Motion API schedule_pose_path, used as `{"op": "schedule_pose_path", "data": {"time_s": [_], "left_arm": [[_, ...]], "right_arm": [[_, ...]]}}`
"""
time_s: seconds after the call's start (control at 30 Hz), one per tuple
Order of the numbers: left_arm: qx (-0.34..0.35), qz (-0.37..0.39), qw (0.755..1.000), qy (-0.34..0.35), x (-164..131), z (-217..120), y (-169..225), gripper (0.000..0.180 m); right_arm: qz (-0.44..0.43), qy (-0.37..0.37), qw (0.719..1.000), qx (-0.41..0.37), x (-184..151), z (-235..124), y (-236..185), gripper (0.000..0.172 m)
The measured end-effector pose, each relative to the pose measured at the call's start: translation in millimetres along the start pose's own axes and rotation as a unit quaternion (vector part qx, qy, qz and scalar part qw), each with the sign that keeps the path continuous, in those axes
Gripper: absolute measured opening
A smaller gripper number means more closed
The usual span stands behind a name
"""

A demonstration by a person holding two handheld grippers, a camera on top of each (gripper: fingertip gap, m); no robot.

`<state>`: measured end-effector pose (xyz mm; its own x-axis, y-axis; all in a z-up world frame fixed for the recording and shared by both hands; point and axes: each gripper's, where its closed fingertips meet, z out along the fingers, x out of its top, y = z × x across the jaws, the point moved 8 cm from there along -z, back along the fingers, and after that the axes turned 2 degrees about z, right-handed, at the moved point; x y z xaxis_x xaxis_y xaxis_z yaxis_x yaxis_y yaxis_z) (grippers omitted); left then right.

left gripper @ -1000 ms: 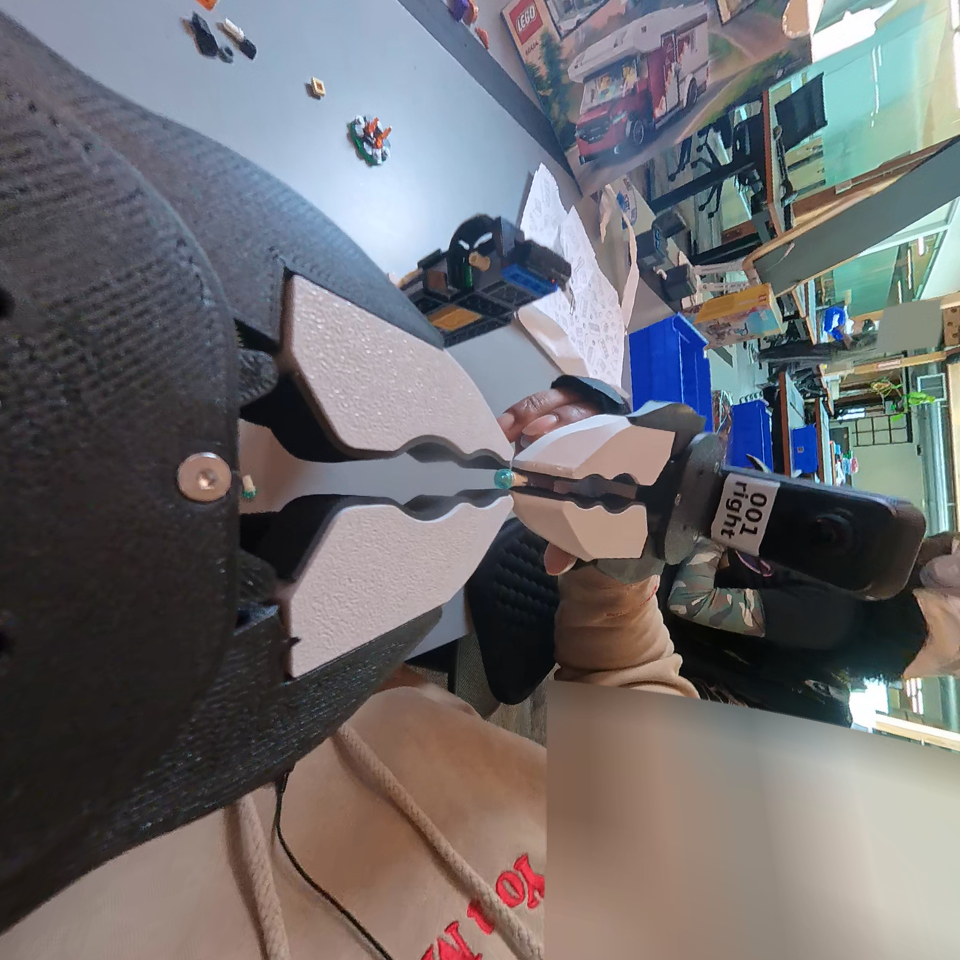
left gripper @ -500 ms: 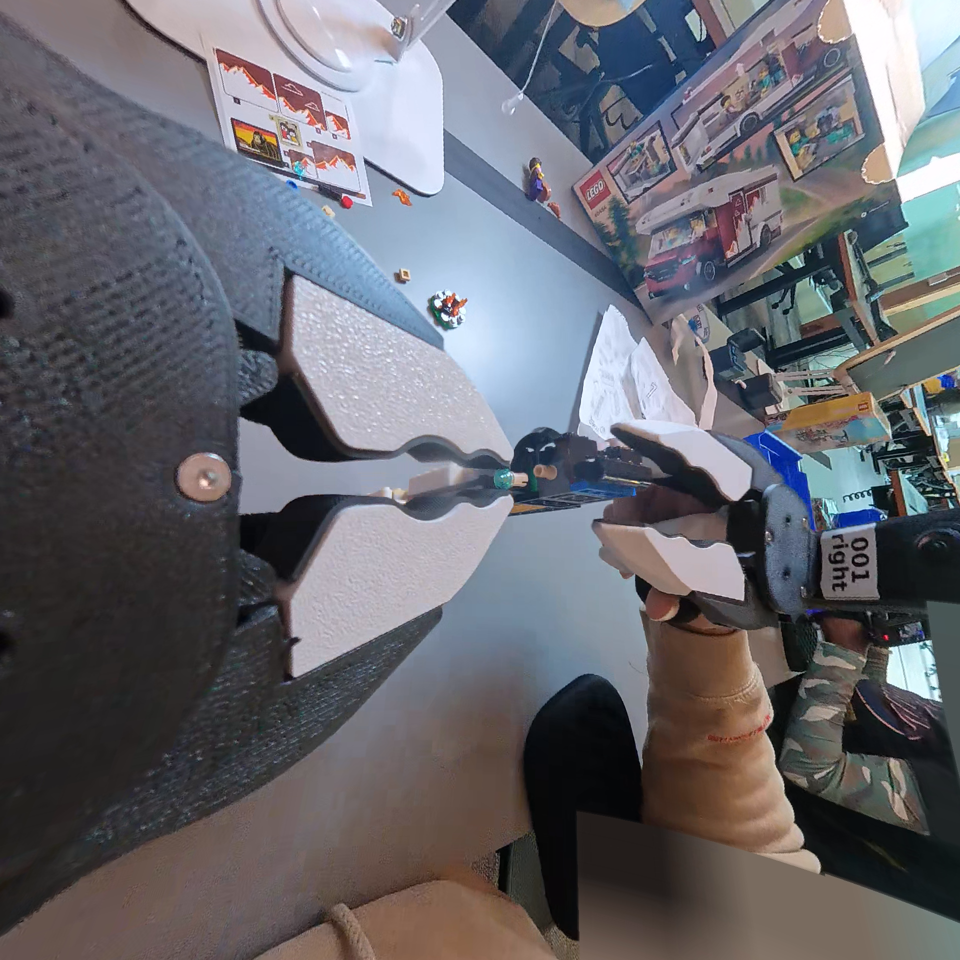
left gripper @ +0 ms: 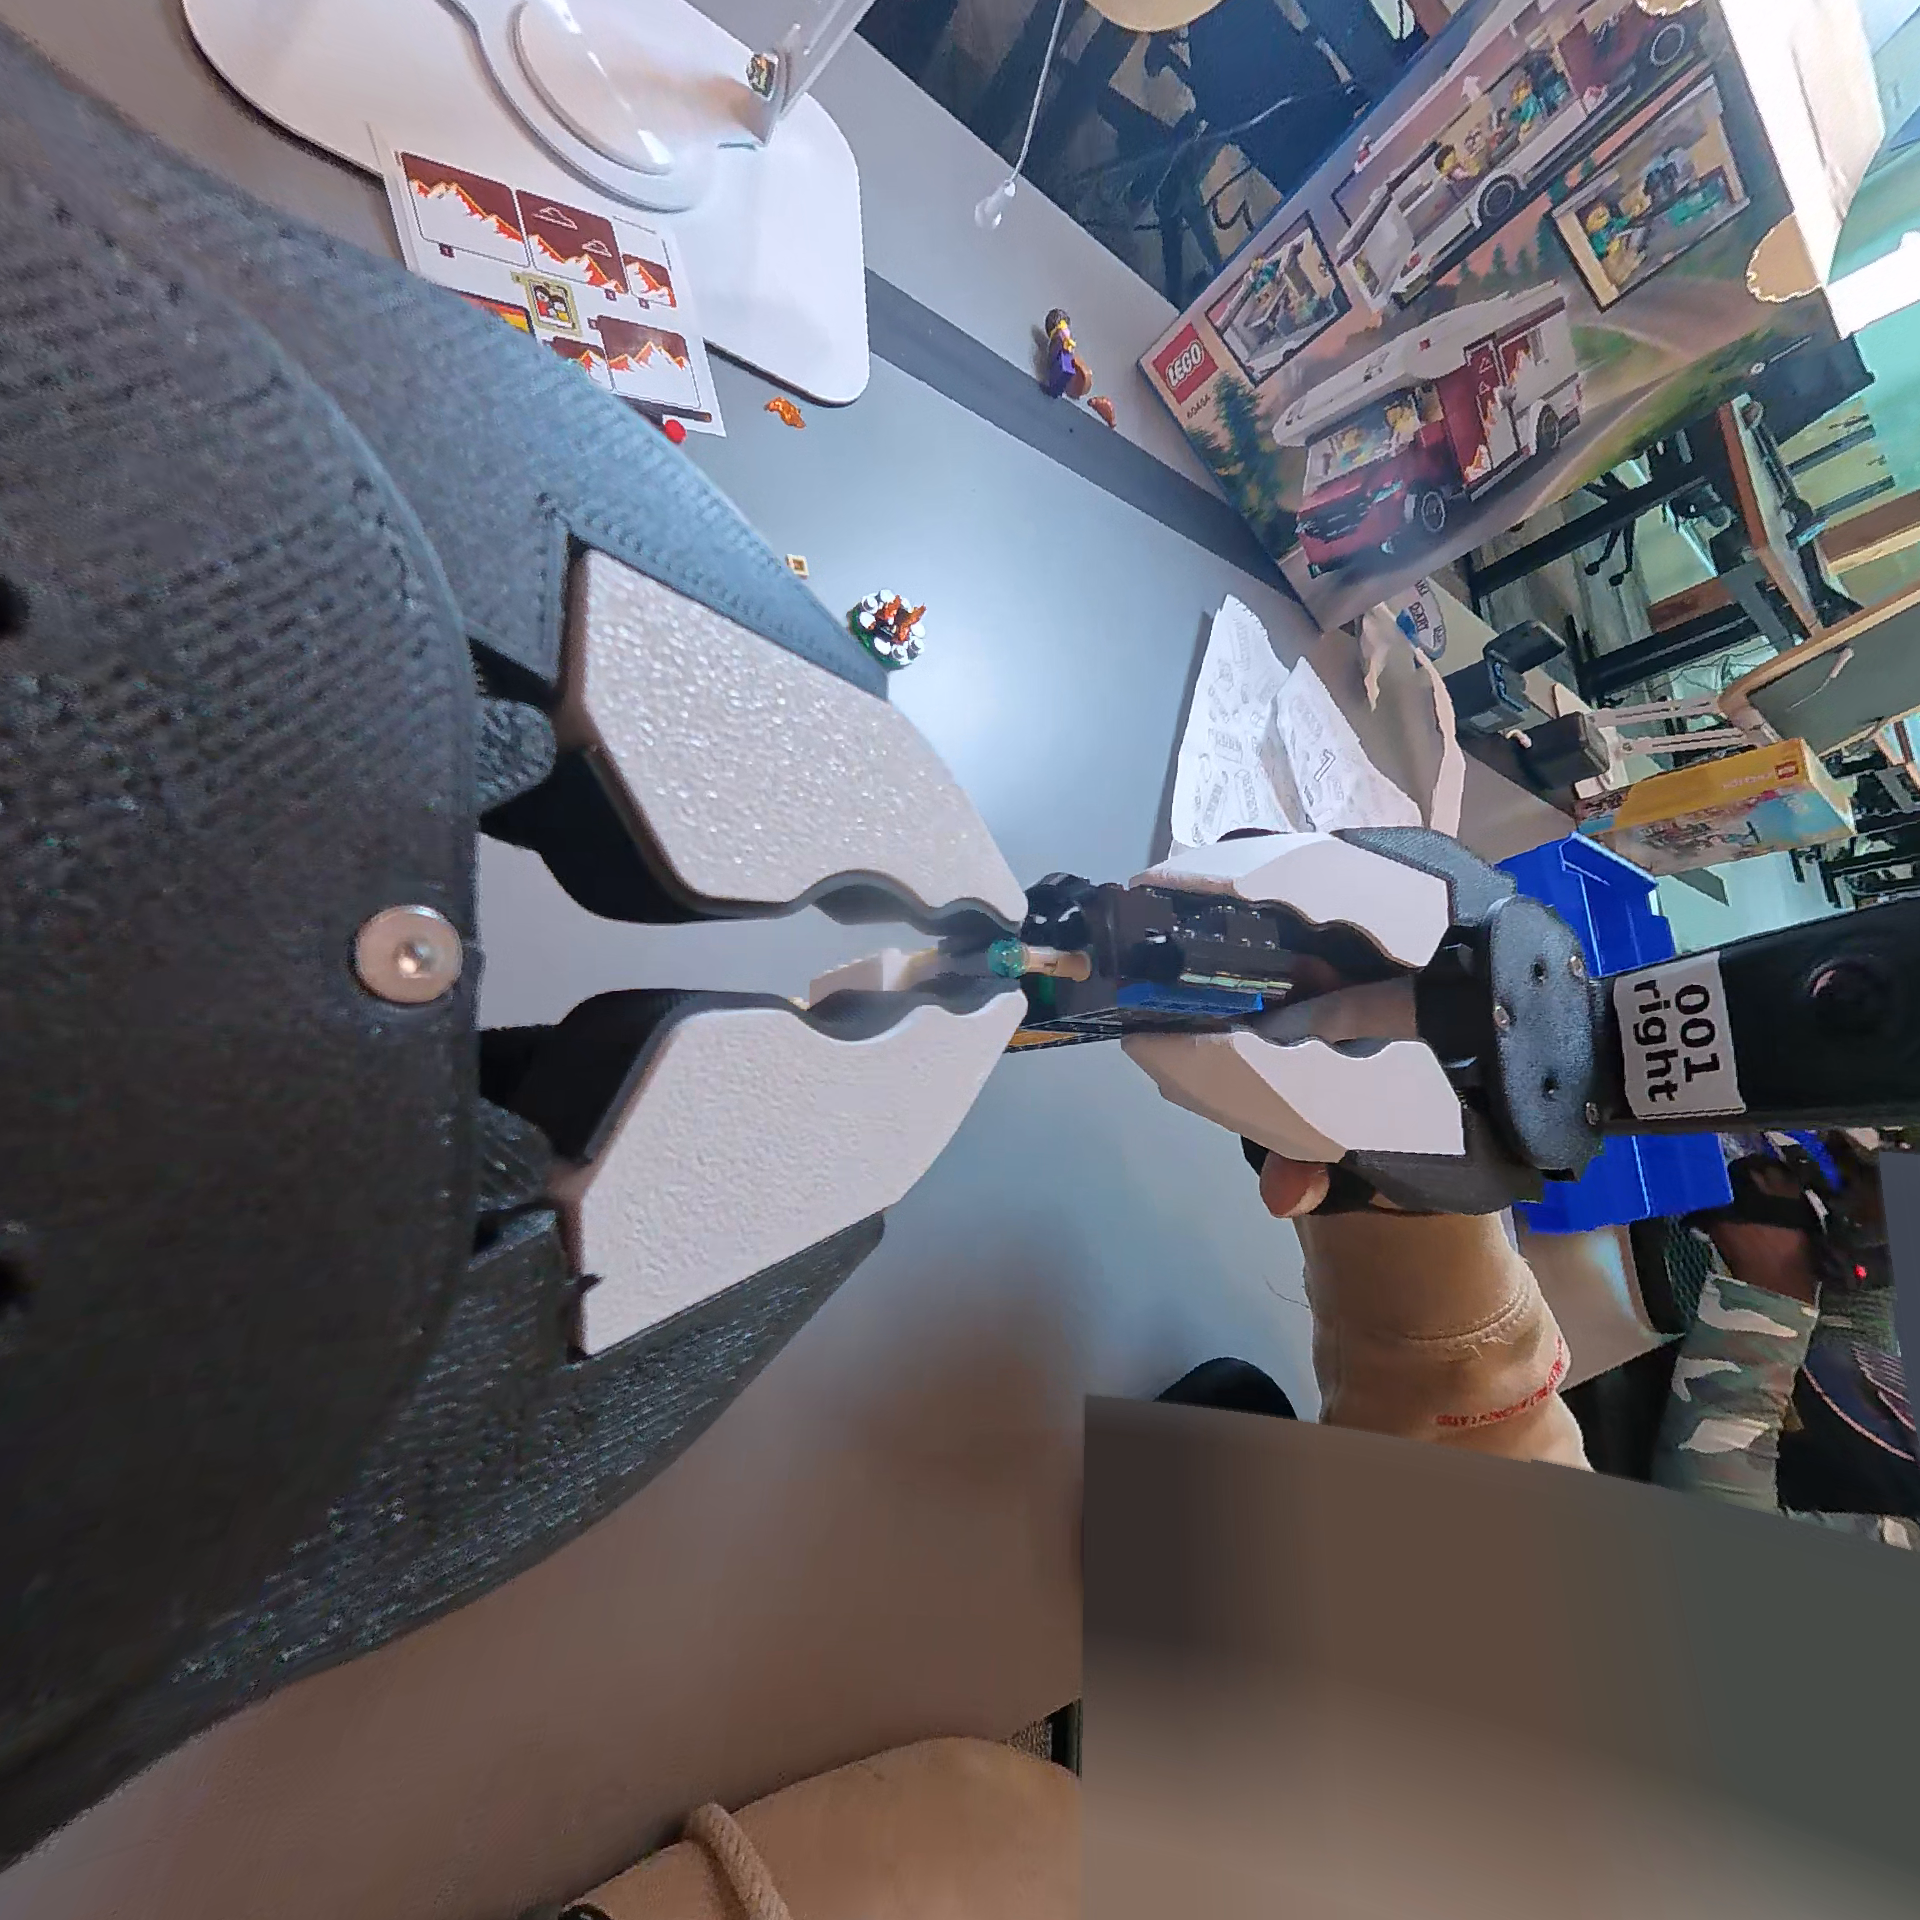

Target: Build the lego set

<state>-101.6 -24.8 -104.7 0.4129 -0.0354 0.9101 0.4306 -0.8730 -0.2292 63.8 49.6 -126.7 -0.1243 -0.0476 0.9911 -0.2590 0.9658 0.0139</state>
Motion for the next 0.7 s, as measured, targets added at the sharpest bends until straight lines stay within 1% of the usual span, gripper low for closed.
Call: {"op": "schedule_pose_path", "data": {"time_s": [0.7], "left_arm": [[-0.028, -0.033, 0.998, 0.04, 1.7, -2.1, -2.9, 0.006]], "right_arm": [[0.001, 0.004, 1.0, 0.01, -0.4, 2.2, -0.4, 0.029]]}}
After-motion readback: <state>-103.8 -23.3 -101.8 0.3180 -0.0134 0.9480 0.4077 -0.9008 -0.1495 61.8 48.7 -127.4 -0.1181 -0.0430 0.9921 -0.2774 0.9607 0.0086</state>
